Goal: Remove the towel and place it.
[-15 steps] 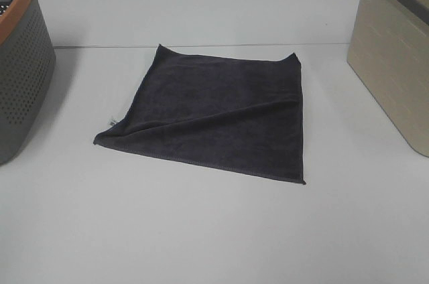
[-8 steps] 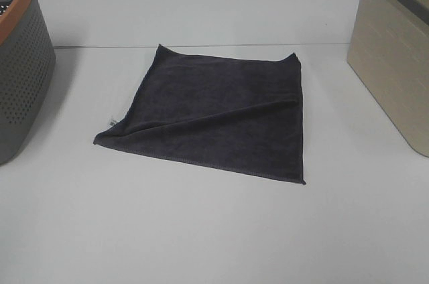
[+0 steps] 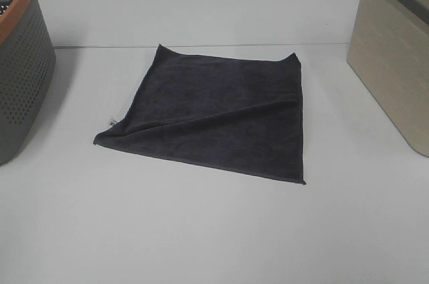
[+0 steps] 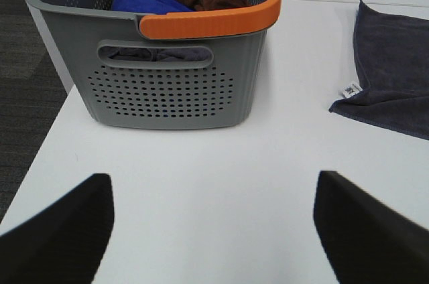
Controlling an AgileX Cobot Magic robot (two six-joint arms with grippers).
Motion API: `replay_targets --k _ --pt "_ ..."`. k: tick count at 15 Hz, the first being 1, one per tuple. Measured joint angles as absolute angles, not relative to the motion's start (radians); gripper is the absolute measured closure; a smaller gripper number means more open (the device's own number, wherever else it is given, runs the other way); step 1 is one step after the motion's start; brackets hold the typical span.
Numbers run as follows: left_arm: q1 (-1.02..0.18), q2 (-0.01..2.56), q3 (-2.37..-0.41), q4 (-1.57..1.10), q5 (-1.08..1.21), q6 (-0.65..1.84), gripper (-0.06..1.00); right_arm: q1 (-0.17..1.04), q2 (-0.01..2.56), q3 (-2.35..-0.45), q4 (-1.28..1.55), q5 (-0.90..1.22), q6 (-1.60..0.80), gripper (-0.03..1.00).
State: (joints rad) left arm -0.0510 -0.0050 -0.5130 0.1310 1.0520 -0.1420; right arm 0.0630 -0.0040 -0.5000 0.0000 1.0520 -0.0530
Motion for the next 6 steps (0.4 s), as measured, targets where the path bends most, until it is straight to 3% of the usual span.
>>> replay_targets --k 6 --pt "-0.051 -0.005 -0.513 0.131 1.052 -0.142 0.18 0.063 -0.004 -0.5 0.0 1.052 -0.052 0.35"
